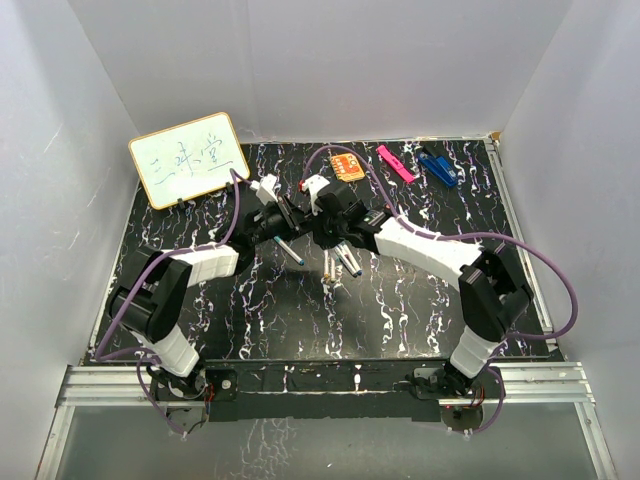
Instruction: Open the pen caps
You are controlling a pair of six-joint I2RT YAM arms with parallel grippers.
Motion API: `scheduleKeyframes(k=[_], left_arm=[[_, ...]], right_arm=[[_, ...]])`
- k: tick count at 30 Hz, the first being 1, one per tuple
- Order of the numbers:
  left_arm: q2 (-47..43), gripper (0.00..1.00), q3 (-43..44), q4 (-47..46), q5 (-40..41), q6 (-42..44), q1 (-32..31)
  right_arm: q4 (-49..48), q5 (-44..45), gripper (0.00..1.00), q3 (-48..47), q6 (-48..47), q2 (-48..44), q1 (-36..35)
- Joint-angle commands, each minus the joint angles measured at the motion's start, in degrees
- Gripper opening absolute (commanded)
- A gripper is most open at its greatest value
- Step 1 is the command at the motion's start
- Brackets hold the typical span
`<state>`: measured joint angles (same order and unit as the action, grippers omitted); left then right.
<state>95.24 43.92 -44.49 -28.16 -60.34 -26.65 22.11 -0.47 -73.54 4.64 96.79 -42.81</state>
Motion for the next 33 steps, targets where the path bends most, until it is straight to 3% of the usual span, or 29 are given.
scheduleKeyframes(k=[1,6,13,19,27,33], left_arm=[[-3.28,0.00,3.05,5.26,1.44,4.33,-0.42],[-3.61,0.00,8.44,14.92,6.36,11.16,0.47],[0.10,0.00,15.36,18.33,6.14,19.63,5.50],[3.00,0.00,17.73,19.60,4.79,19.05,9.11],[1.20,0.00,15.32,25.92,5.80,19.71,10.05],[-3.09,0.00,11.52,30.82,7.94,21.99,11.01]], right_arm=[[-1.70,0.48,0.00,-3.81,-0.19,0.41,-0.04],[1.49,-0.39,0.00,-2.88,-0.77,0.72,-0.06],[8.55,-2.57,0.00,-0.83,-0.85,-1.14,1.42],[7.91,1.00,0.00,2.63,-0.16,-6.40,3.18],[4.19,12.57,0.00,2.47,1.74,-5.90,13.83],[-0.95,14.90,0.00,1.25,-0.27,-0.11,17.79]])
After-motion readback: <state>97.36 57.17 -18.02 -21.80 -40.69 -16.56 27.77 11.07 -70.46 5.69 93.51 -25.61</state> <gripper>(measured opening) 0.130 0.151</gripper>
